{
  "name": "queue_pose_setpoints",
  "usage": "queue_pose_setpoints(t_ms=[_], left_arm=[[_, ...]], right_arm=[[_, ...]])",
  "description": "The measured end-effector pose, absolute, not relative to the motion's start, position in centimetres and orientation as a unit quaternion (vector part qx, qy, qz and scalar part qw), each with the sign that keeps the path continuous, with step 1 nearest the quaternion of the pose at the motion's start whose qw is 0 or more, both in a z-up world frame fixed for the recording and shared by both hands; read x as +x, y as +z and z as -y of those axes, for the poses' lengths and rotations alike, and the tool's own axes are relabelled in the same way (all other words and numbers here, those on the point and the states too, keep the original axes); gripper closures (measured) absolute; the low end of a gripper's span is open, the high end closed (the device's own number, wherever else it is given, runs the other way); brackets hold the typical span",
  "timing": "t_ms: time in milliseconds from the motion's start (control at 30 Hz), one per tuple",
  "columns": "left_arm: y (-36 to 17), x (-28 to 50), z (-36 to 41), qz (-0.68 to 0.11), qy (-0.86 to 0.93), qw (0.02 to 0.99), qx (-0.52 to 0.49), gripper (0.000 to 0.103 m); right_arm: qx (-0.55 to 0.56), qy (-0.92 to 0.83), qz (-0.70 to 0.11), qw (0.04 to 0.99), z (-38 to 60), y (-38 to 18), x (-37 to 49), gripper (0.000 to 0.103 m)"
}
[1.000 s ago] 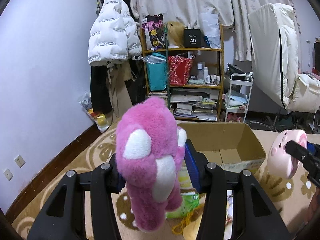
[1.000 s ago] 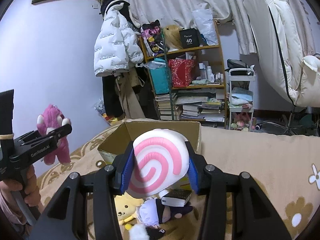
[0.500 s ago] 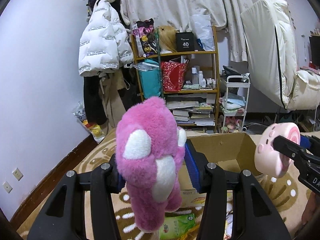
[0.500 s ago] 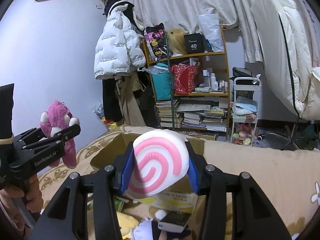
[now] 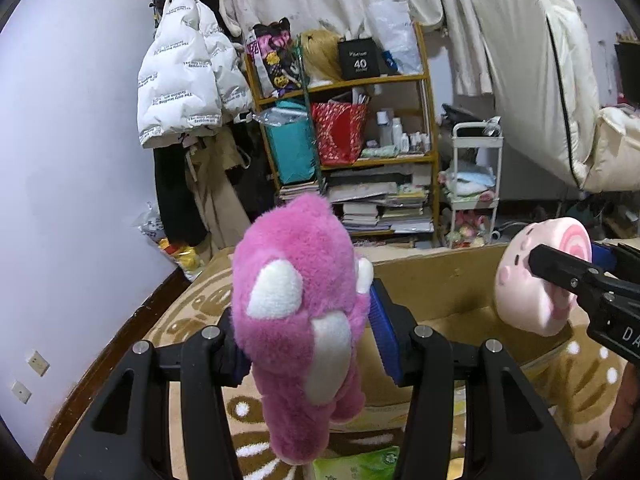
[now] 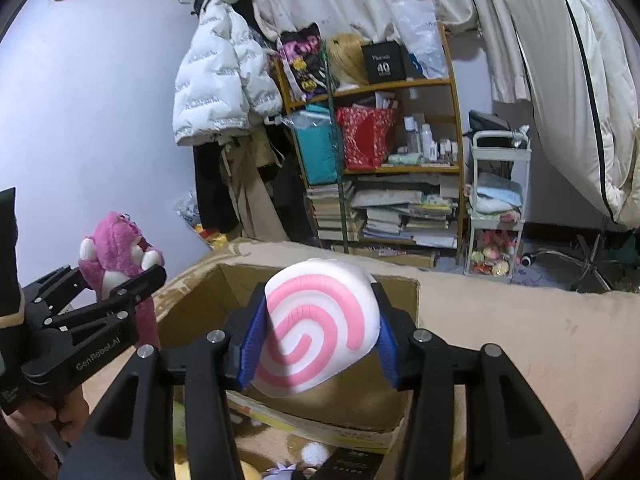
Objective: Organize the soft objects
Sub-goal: 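Drop the pink bear into the box with the left tool while the right tool drops the cushion in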
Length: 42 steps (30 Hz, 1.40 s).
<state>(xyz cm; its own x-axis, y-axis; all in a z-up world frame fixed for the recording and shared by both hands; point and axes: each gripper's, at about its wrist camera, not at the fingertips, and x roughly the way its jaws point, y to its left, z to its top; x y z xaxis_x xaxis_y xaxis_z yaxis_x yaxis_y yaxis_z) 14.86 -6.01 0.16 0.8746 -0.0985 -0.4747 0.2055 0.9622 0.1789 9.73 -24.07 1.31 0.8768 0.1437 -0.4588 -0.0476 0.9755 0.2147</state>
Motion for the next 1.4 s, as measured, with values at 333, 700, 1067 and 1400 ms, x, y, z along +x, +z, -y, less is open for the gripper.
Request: queue_pose_setpoints(t_ms=[333, 700, 1067, 1400], left_arm=[[-0.8, 16.4, 6.1, -0.278, -0.118, 0.951, 0.069, 0.053], [0.4, 15.7, 5.9, -0.253, -0.138, 0.957, 0.039, 0.053], [-1.7, 17.4, 6.5, -0.293, -0.158, 0.942, 0.030, 0.050], [-3.1, 18.2, 5.9, -0.340, -0.109, 0.933, 0.041, 0.023]], right_arm=[[0.091, 0.043, -0.270, 0.958, 24.3, -0.5, 11.3, 0.051], [0.085, 0.042, -0.271, 0.958, 24.2, -0.5, 11.1, 0.049], [0.081, 0.043, -0.281, 0.955, 24.1, -0.6, 11.3, 0.044], [0.091, 0.053, -0.301, 0.948, 23.7, -1.3, 11.7, 0.041]])
